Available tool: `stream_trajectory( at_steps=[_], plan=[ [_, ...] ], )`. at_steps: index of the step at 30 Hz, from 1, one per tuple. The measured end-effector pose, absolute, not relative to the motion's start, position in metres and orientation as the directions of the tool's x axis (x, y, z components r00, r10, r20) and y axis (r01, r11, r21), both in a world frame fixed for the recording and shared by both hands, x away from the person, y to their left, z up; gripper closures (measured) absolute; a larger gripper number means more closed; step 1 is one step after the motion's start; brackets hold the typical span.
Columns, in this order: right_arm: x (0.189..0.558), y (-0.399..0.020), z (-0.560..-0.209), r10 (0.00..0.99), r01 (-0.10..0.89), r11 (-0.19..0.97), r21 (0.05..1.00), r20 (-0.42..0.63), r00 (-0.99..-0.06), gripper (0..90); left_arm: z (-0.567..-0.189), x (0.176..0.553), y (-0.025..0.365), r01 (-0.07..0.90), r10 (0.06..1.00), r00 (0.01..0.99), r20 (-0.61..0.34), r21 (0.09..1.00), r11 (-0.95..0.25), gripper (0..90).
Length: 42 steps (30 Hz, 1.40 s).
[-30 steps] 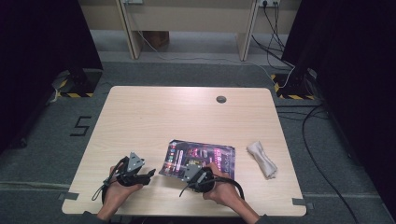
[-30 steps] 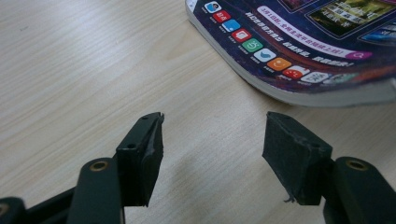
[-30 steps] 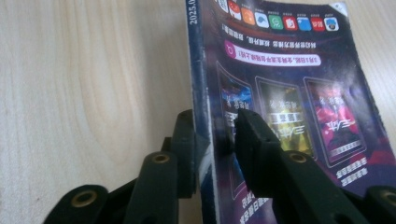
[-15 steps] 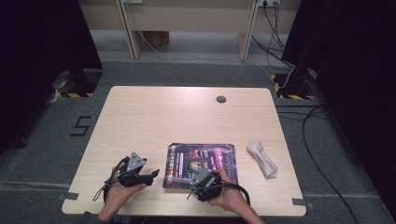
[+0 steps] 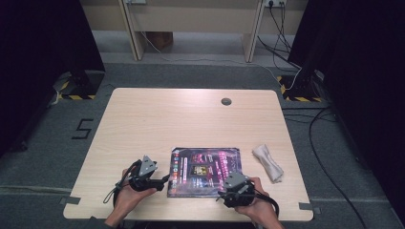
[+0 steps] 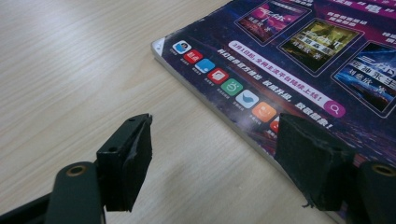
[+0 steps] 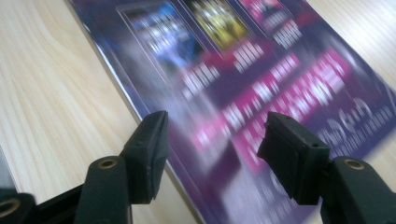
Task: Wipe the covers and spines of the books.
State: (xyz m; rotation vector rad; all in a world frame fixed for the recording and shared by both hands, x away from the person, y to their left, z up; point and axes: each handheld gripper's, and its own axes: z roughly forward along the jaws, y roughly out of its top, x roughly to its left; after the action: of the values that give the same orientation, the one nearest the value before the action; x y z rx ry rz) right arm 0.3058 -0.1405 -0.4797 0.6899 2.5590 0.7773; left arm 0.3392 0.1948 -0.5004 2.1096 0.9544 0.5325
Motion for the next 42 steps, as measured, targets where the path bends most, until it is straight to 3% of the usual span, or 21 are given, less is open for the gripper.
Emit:
stream_trajectory(
  at_steps=[17, 19, 22, 31, 36, 37, 42],
  plan=[
    [0.313, -0.154, -0.492, 0.596, 0.402, 0.739, 0.54, -0.248, -0.763, 36.8, -0.506, 0.347, 0.162, 0.386, 0.686, 0.712, 0.153, 0.731, -0.564, 31.5],
    [0.322, -0.153, -0.492, 0.61, 0.411, 0.736, 0.538, -0.265, -0.746, 36.8, -0.506, 0.345, 0.163, 0.392, 0.68, 0.719, 0.14, 0.727, -0.564, 34.8],
    [0.336, -0.151, -0.493, 0.633, 0.425, 0.723, 0.545, -0.278, -0.722, 36.7, -0.505, 0.339, 0.162, 0.347, 0.63, 0.759, 0.166, 0.716, -0.606, 48.8],
    [0.382, -0.136, -0.492, 0.667, 0.449, 0.714, 0.538, -0.326, -0.67, 36.1, -0.504, 0.328, 0.156, 0.394, 0.648, 0.755, 0.105, 0.717, -0.575, 55.5],
    [0.39, -0.137, -0.489, 0.708, 0.48, 0.665, 0.573, -0.279, -0.649, 36.4, -0.504, 0.323, 0.147, 0.392, 0.643, 0.758, 0.11, 0.712, -0.583, 61.8],
    [0.388, -0.139, -0.487, 0.727, 0.495, 0.628, 0.601, -0.226, -0.648, 36.3, -0.503, 0.321, 0.144, 0.391, 0.638, 0.763, 0.109, 0.708, -0.589, 63.3],
    [0.382, -0.137, -0.49, 0.723, 0.502, 0.618, 0.605, -0.186, -0.666, 35.9, -0.504, 0.318, 0.14, 0.404, 0.643, 0.762, 0.079, 0.718, -0.567, 63.8]
  ],
)
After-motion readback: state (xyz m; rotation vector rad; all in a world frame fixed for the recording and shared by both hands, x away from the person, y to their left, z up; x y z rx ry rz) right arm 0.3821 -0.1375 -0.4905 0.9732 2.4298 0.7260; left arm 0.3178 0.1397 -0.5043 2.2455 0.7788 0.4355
